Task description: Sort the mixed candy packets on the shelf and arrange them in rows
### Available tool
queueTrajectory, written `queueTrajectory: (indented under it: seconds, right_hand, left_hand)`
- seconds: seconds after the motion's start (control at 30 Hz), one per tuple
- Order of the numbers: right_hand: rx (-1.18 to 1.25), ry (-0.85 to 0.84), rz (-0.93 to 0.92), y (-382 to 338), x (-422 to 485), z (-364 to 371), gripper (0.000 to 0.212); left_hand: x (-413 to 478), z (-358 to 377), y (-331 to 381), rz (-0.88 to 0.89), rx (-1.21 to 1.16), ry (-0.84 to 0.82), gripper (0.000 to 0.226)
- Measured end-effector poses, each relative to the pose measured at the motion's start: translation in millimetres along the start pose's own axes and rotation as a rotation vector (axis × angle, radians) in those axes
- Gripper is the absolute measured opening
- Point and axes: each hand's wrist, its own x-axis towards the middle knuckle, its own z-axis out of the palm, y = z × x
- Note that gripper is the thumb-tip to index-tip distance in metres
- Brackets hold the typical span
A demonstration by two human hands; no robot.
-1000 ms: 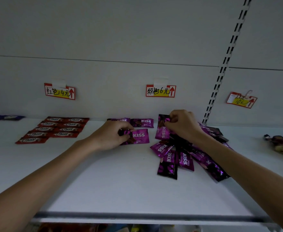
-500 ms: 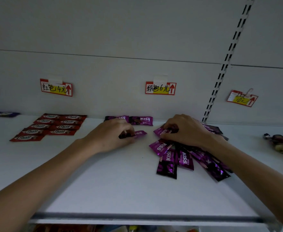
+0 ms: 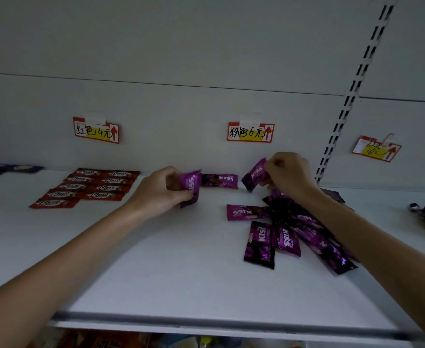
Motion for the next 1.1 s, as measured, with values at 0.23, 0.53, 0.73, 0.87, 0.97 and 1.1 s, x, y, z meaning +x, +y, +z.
queueTrajectory:
  seconds: [0.23,0.53,0.73,0.87,0.97,1.1]
  right_hand:
    - [-0.481,-0.003,0.044,29,12,-5,0.017]
    - [-0.633,-0.268,-0.349,30,6,1,0.024]
    - [-0.623,-0.250,-0.340,30,11,4,0.023]
    - [-0.605,-0.251,-0.317,29,17,6,0.018]
    - [-0.627,-0.256,-0.297,27,23,10,0.014]
    - [-0.672,-0.253,-0.305,26,25,13,0.013]
  left_hand:
    - [-8,-5,-7,0.074,0.131,-0.070,0.035]
    - [-8,-8,-17,0.252,0.542,0.010,0.039]
    - [-11,-10,-16,0.376,0.567,-0.134,0.013]
    - [-6,-16,-19,0.345,0.601,-0.132,0.049]
    - [-3,-17,-21,0.322,0.615,-0.131,0.037]
    - [0,-11,-22,0.336,0.622,-0.072,0.022]
